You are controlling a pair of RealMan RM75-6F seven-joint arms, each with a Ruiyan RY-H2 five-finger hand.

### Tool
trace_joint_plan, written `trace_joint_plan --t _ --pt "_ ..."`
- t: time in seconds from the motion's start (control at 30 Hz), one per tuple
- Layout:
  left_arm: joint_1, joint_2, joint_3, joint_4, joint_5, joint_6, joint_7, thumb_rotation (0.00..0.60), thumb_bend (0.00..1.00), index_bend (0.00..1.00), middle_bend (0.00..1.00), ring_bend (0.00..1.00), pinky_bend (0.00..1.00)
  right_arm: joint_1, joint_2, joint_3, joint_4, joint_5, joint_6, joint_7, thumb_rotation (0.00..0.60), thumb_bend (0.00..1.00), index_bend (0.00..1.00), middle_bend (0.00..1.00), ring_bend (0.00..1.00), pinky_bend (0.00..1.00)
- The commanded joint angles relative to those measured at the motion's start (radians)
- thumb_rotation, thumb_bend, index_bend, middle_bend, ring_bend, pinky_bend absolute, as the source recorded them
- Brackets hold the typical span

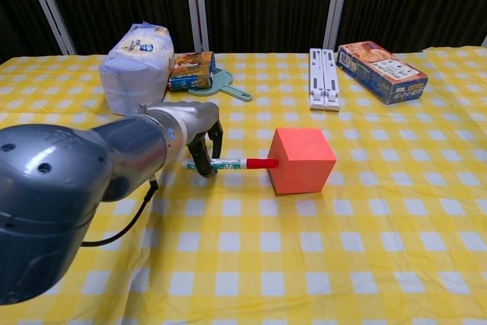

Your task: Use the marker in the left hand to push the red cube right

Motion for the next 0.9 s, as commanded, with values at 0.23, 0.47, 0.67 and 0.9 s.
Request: trace_joint_plan --t 0.23,0.47,0.67,0.9 --pt "-0.076 -0.093 -0.051 0.098 -0.038 -0.019 0.019 0.600 0.50 0.61 0.18 0.02 0.11 0.000 0.002 0.001 0.000 0.002 -0.002 0.006 0.600 0.30 0.00 0.00 0.00 0.00" --pt "-0.097 -0.118 -0.059 0.127 -0.036 0.005 0.033 0.600 0.50 0.62 0.19 0.02 0.11 -0.001 0.004 0.000 0.000 0.001 -0.003 0.010 0.600 0.30 0.00 0.00 0.00 0.00" --pt "-0.087 -0.106 -0.058 0.118 -0.055 0.052 0.063 0.600 0.50 0.62 0.19 0.02 0.11 -0.001 0.003 0.000 0.000 0.000 -0.002 0.007 0.600 0.30 0.00 0.00 0.00 0.00" --pt "-0.069 -0.082 -0.056 0.085 -0.062 0.068 0.079 0.600 0.50 0.62 0.19 0.02 0.11 -0.001 0.002 0.000 -0.002 0.001 -0.001 0.004 0.600 0.30 0.00 0.00 0.00 0.00"
